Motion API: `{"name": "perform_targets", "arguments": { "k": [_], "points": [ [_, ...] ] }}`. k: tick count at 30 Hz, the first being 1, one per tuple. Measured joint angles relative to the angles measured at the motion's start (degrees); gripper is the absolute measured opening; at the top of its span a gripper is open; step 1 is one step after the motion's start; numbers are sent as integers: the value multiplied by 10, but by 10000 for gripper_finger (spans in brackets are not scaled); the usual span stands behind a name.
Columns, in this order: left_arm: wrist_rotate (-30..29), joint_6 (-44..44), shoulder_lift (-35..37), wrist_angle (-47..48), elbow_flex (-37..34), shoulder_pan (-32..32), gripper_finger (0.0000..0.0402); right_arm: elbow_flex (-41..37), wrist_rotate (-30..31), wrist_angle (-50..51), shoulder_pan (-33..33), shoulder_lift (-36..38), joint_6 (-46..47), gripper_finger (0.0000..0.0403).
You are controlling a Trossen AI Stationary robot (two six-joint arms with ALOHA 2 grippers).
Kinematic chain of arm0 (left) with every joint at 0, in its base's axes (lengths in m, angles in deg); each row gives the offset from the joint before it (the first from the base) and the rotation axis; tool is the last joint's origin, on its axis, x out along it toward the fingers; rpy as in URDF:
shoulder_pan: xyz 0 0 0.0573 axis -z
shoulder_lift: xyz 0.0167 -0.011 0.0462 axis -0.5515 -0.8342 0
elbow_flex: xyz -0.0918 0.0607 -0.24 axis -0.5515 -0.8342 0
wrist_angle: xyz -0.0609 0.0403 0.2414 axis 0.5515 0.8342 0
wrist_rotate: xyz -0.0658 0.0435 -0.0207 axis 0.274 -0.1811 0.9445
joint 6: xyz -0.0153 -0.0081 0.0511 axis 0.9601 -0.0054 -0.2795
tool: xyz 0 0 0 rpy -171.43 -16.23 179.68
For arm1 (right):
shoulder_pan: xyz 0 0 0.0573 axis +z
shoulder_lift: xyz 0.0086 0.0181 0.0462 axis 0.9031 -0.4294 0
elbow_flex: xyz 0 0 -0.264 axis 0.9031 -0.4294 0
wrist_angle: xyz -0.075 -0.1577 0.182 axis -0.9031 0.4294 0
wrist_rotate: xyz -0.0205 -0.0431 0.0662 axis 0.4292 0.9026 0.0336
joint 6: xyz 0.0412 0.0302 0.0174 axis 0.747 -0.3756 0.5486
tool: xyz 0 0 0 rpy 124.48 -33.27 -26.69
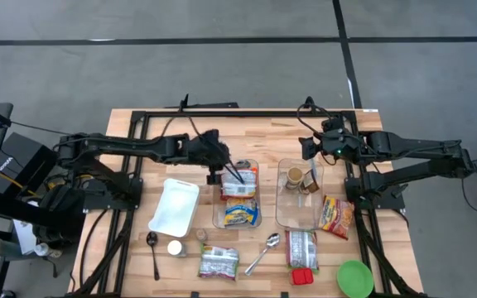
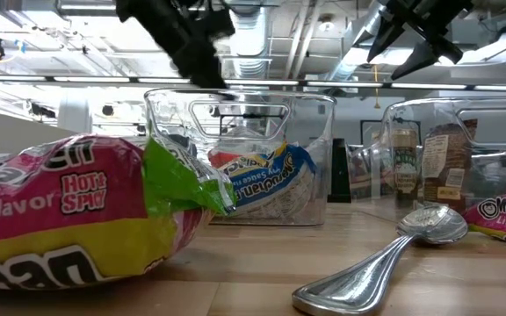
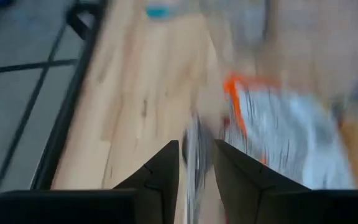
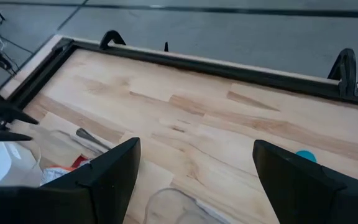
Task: Pick & Place Food Item
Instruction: Put the orange noodle pack into the left transparent bin
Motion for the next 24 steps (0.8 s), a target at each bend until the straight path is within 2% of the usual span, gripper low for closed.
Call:
{"name": "perform_targets", "arguments": {
  "k": [3, 6, 9, 11, 17, 24],
  "points": [
    [6, 110, 35, -23, 0, 0, 87, 0, 0, 0, -1, 0, 0, 304],
    [59, 179, 58, -48, 1, 0, 78, 0, 0, 0, -1, 0, 0, 304],
    [129, 185, 71, -65, 2, 5, 63, 0, -1, -3, -1, 0, 0, 304],
    [150, 185, 74, -58, 0, 11, 48, 0, -2, -6, -1, 0, 0, 304],
    [150, 185, 62, -81, 1, 33, 4, 0, -13, -15, 0, 0, 0, 304],
    [150, 185, 32, -82, 0, 41, 2, 0, -15, -19, 0, 0, 0, 303]
  ]
}}
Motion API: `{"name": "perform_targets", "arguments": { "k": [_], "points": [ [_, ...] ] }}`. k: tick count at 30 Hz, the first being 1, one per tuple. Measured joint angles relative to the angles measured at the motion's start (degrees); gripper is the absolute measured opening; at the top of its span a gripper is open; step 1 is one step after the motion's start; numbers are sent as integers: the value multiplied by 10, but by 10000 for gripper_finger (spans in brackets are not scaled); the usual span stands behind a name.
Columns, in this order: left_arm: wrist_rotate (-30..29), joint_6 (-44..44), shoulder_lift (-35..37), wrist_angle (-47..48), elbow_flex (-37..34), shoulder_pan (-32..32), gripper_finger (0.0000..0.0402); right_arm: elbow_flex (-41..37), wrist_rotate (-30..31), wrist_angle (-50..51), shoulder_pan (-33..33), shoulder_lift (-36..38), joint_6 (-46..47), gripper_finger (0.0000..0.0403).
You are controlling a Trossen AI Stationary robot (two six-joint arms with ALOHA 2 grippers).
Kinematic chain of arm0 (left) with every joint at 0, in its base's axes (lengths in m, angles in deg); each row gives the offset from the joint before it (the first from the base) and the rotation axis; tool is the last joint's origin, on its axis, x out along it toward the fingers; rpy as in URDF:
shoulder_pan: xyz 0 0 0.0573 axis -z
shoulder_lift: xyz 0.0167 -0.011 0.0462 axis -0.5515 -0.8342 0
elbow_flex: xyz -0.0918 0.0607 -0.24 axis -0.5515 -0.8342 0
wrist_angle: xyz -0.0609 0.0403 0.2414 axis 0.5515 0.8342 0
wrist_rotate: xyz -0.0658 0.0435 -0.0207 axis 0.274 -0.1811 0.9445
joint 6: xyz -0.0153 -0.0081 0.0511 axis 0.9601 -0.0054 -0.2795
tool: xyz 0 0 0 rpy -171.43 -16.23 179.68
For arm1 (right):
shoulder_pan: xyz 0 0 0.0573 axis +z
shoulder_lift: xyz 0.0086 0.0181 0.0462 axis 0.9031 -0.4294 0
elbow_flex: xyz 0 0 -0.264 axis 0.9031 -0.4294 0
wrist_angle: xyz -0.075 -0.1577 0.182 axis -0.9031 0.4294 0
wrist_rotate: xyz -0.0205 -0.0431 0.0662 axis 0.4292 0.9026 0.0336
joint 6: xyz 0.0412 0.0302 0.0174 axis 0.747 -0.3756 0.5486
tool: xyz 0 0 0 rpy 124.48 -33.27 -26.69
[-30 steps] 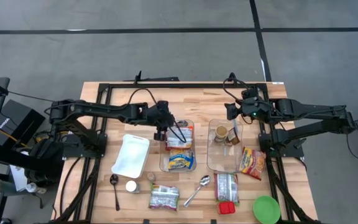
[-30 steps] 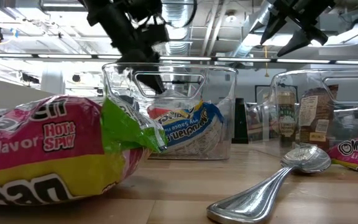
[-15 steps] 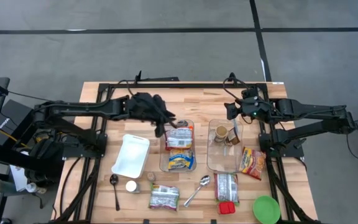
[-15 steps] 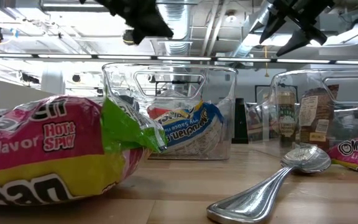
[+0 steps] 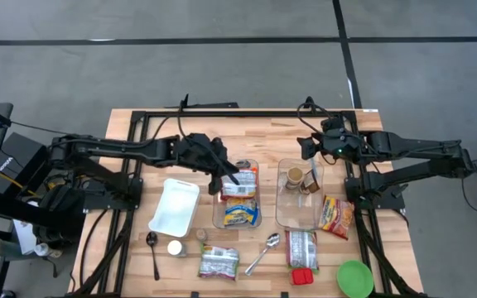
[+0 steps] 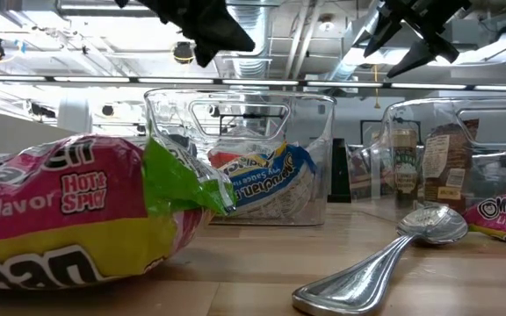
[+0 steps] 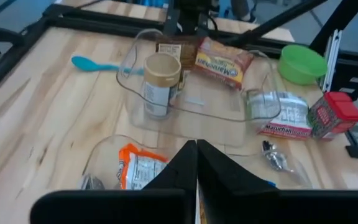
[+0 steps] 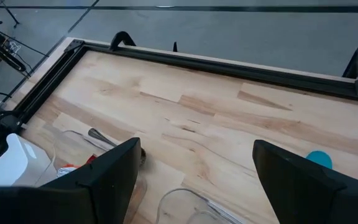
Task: Pick & Place Food Item
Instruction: Put the orange noodle pack into the left transparent bin
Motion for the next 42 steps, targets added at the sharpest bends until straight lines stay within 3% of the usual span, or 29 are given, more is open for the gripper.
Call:
{"name": "perform_targets", "arguments": {
  "k": [9, 23, 27, 31, 42],
  "points": [
    [0, 0, -37, -2, 0, 0, 1, 0, 0, 2, 0, 0, 0, 258],
    [-1, 25, -95, 7, 0, 0, 1, 0, 0, 5, 0, 0, -1, 113],
    [-36, 26, -101, 39, 0, 0, 0, 0, 0, 5, 0, 0, -5, 84],
    [-81, 26, -101, 65, 0, -1, 0, 0, 0, 5, 0, 0, -5, 69],
    [-86, 34, -100, 47, -31, -3, 0, 0, 0, 5, 0, 0, -5, 65]
  ]
}}
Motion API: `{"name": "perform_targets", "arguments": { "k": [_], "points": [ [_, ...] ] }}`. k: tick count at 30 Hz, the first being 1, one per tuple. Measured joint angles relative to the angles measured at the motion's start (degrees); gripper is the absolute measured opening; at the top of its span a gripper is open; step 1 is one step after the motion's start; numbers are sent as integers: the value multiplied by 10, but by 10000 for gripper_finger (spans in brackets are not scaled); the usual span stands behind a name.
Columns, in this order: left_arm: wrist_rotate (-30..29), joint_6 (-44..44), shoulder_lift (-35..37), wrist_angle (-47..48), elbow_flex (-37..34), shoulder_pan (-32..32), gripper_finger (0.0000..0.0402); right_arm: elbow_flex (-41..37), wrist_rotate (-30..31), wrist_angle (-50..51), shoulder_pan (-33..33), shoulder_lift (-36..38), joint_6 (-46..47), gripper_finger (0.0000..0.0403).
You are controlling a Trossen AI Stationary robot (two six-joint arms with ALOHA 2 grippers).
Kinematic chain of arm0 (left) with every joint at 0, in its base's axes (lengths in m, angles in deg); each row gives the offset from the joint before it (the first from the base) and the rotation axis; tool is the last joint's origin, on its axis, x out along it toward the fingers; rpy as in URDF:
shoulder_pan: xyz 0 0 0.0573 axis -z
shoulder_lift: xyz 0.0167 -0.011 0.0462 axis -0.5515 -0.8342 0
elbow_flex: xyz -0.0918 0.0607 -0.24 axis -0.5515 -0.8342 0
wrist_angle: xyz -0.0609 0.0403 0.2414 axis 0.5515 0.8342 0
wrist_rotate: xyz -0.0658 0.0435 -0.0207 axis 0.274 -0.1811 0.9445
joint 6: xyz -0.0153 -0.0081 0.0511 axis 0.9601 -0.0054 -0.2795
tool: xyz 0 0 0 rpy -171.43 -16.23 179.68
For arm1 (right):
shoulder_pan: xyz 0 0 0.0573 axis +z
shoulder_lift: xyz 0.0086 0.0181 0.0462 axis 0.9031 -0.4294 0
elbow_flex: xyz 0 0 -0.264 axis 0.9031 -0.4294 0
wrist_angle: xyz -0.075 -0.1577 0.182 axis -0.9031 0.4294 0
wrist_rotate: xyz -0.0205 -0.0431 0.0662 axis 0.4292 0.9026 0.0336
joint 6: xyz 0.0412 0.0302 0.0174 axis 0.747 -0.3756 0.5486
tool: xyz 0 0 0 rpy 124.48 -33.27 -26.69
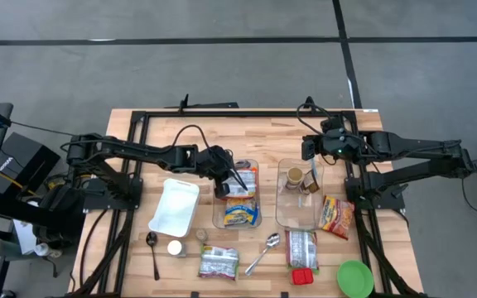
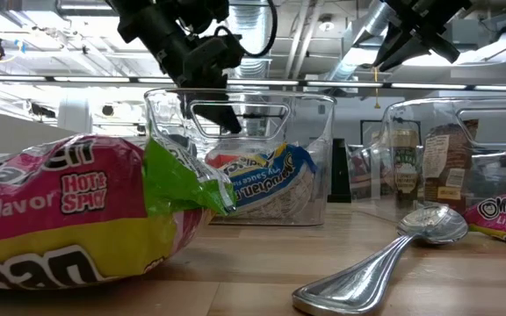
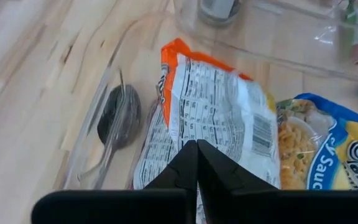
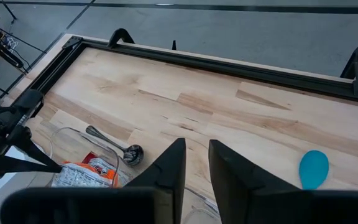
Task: Pick & Place Food Item
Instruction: Put the orange noodle pack into the left transparent bin
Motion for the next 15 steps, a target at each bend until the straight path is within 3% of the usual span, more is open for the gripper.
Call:
{"name": "perform_targets", "arguments": {
  "k": [15],
  "points": [
    [-30, 6, 0, 2, -4, -3, 0, 0, -13, -1, 0, 0, 0, 65]
  ]
}}
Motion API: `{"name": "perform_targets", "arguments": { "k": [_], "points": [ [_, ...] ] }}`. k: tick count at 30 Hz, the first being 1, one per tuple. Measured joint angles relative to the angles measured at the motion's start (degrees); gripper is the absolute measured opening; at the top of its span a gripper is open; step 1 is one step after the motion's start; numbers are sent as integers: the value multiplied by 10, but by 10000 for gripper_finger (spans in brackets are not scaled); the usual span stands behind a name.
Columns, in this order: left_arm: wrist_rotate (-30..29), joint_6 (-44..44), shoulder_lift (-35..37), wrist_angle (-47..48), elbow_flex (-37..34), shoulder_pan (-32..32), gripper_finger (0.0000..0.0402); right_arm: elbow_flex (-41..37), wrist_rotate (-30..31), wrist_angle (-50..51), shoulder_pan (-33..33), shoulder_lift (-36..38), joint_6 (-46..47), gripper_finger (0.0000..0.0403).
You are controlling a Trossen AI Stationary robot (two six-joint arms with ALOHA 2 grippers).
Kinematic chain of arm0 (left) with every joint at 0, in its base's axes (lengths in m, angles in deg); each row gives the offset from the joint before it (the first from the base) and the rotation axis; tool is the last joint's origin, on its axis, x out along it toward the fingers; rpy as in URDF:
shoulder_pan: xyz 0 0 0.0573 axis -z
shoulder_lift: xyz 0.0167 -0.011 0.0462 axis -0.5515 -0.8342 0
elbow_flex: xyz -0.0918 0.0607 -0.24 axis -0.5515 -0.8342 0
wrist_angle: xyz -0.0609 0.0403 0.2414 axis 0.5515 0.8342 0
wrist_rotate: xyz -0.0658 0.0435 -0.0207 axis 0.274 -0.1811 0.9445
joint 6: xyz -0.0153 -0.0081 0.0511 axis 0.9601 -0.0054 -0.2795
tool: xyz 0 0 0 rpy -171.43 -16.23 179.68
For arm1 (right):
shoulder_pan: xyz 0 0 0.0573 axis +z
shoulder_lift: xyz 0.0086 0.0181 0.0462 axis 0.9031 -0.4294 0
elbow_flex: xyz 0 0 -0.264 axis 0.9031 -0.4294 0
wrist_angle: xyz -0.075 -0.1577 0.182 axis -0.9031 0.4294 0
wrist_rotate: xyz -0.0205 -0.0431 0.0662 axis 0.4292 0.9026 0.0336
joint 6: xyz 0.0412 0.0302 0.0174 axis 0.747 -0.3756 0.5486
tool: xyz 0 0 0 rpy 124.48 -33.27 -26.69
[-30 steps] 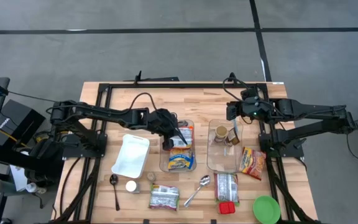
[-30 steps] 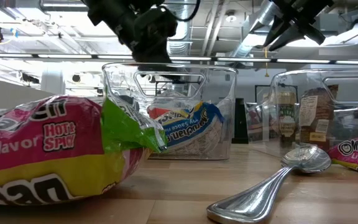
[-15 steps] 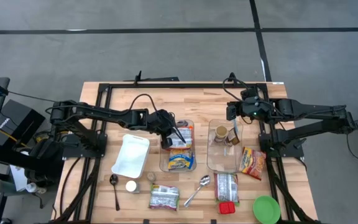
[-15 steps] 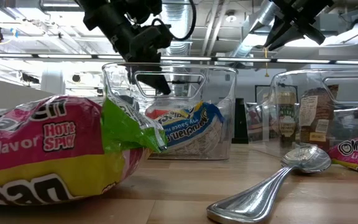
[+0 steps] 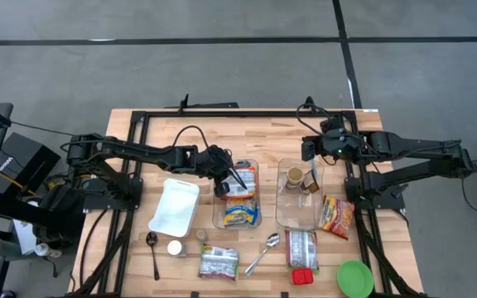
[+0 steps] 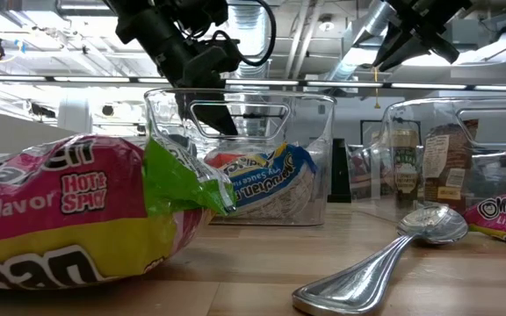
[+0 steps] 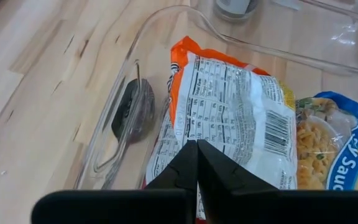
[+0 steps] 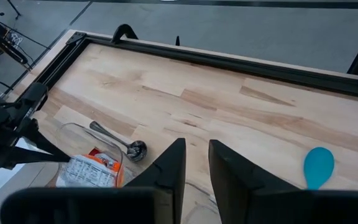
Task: Pick & Place Food Item
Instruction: Put the orange noodle pack into the left transparent bin, then put the red spice can into the right transparent bin
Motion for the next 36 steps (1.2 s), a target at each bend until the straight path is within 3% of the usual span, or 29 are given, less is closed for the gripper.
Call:
{"name": "perform_targets", "arguments": {
  "k": [12, 36],
  "points": [
    [0, 0, 41, -65, 0, 0, 0, 0, -1, 1, 0, 0, 0, 65],
    [0, -1, 277, -108, 0, 4, 0, 0, -2, 6, 0, 0, 0, 65]
  ]
}}
